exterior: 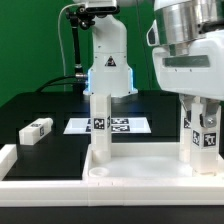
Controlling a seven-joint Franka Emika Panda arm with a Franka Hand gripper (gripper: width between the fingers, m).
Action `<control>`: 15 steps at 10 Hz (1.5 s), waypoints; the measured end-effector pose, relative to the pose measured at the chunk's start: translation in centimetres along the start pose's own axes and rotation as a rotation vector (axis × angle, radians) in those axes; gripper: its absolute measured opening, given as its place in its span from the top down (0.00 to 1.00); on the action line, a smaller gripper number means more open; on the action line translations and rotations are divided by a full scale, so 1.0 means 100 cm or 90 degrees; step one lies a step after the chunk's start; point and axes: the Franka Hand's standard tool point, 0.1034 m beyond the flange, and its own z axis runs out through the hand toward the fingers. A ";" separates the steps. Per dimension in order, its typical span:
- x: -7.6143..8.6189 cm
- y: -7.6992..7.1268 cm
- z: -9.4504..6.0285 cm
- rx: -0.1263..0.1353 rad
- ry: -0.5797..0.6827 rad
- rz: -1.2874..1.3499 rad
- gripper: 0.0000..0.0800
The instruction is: Assemble desk
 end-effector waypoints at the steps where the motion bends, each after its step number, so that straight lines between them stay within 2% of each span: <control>1: -0.001 0.000 0.000 -0.002 -0.001 0.043 0.63; 3: -0.001 0.000 0.000 -0.002 0.000 0.049 0.63; 4: -0.002 0.000 0.000 -0.004 0.001 -0.038 0.48; 5: -0.007 -0.004 -0.003 -0.008 -0.010 -0.175 0.28; 6: -0.014 -0.008 -0.006 -0.004 -0.019 -0.267 0.28; 7: -0.014 -0.008 -0.008 0.026 0.002 -0.271 0.21; 8: -0.012 -0.002 -0.005 0.016 0.001 -0.339 0.19; 10: -0.010 -0.003 -0.005 0.013 0.009 -0.445 0.19; 11: -0.009 -0.003 -0.005 -0.008 0.038 -0.656 0.19; 12: -0.011 -0.005 0.004 -0.033 0.035 -0.812 0.19; 13: -0.018 -0.007 0.008 -0.044 0.031 -0.827 0.19; 14: -0.017 -0.008 0.007 -0.042 0.034 -0.809 0.24; 15: -0.015 -0.008 0.008 -0.042 0.034 -0.796 0.24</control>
Offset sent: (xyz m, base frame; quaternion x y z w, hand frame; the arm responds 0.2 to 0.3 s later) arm 0.0000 0.0000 0.0000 0.0000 0.0000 -0.0650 0.9979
